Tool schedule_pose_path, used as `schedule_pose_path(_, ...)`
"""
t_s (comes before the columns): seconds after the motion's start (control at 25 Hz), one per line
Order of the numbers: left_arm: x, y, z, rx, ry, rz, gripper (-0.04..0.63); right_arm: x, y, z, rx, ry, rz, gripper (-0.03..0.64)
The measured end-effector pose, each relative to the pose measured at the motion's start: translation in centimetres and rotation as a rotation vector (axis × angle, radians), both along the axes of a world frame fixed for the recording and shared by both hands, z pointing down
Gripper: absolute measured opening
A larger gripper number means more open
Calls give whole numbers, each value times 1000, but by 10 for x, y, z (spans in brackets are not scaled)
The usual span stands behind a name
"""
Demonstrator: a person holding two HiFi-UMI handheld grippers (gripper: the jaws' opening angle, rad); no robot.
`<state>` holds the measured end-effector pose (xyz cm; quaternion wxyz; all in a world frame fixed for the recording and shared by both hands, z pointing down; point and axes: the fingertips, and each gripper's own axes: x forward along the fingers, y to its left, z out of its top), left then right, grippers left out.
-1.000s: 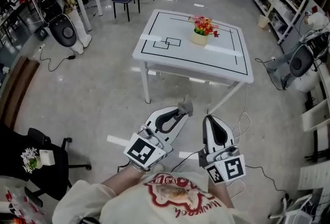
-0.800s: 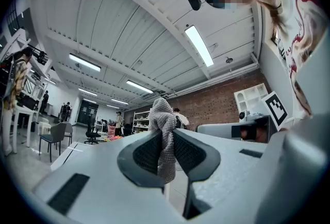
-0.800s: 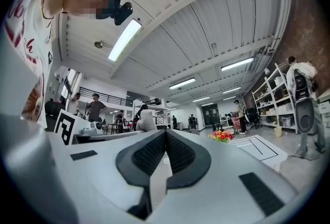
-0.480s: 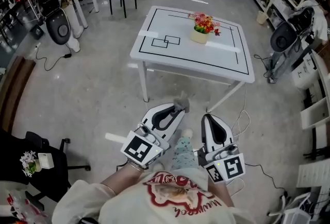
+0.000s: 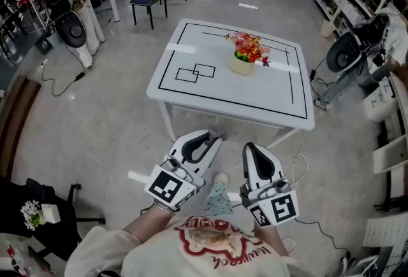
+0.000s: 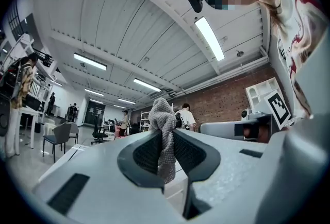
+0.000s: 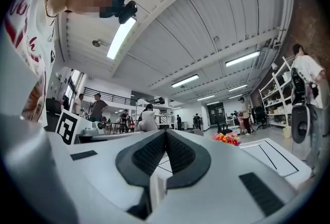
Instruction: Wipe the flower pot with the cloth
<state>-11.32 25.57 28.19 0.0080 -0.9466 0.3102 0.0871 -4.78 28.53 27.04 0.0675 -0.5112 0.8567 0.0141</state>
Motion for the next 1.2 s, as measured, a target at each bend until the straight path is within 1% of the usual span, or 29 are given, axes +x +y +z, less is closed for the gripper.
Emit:
schedule_pose_path(0.2,45,-75,0,-14,-6,-10,55,46,-75,-2,-3,-7,-13,-2)
schedule_pose_path(0.36,86,-130,-5,6,-7,-20,55,85,-131,-7,8,-7,-29,-2)
schedule_pose_path(0.48,116,-160,-9,9,12,-23,55,113,-162,-9,11,-4,-42,-2)
schedule_pose_path(0.56,129,-175,-8,2,13,-25,55,124,-180,-10,10,0,-49,-2)
schedule_pose_path(0.76,136,-203,-1,-21,-11,-55,55,138,-213,-1,-12,-13,-59,-2)
schedule_pose_path(0.96,132,-208,4,-25,-36,-93,55,138,-218,9,-34,-27,-85,-2)
schedule_pose_path(1.2,130,-213,8,-45,-35,-109,55,136,-223,11,-31,-33,-98,-2)
